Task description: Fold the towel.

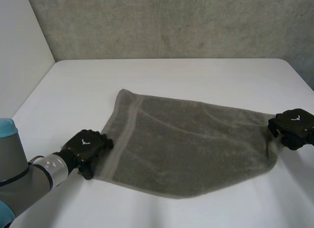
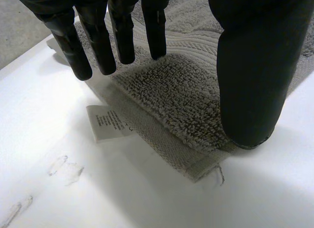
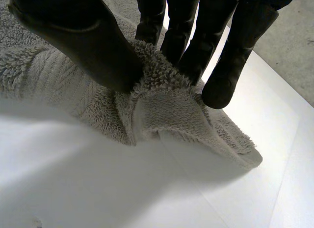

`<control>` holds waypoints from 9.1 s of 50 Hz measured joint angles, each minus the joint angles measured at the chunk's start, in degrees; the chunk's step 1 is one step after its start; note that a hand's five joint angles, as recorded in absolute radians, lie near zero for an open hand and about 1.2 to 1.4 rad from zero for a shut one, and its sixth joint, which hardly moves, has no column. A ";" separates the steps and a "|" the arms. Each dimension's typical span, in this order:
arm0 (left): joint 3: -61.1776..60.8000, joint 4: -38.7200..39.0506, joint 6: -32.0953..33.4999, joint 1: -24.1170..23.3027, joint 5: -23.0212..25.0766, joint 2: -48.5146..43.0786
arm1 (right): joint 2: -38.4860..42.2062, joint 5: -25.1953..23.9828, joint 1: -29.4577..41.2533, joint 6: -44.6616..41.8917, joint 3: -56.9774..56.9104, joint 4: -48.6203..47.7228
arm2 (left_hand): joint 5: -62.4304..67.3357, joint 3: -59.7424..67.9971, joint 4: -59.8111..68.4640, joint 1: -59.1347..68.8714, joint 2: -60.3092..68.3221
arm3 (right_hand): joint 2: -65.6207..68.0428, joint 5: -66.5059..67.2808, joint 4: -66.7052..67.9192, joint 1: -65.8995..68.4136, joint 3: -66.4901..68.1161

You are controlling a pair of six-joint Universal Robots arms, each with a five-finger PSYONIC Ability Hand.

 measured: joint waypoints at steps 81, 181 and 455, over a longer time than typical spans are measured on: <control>6.33 -15.55 -13.90 5.40 -0.62 36.96 | -20.74 -0.39 4.09 10.02 -24.16 32.33 | 45.97 46.57 46.80 45.36 46.72 | 0.00 0.00 -0.01 0.19 0.32; 26.33 -4.36 -27.35 -5.97 -16.35 -4.31 | 28.31 21.74 23.45 18.21 -62.60 20.65 | 46.04 46.71 46.83 45.57 46.79 | -60.95 -63.08 -61.70 -62.41 -61.23; 12.49 -11.97 -28.46 -1.98 -15.98 42.18 | 36.05 10.24 48.83 41.95 -63.28 2.61 | 46.26 46.74 46.85 45.76 46.83 | -15.13 -16.81 -16.97 -16.00 -15.85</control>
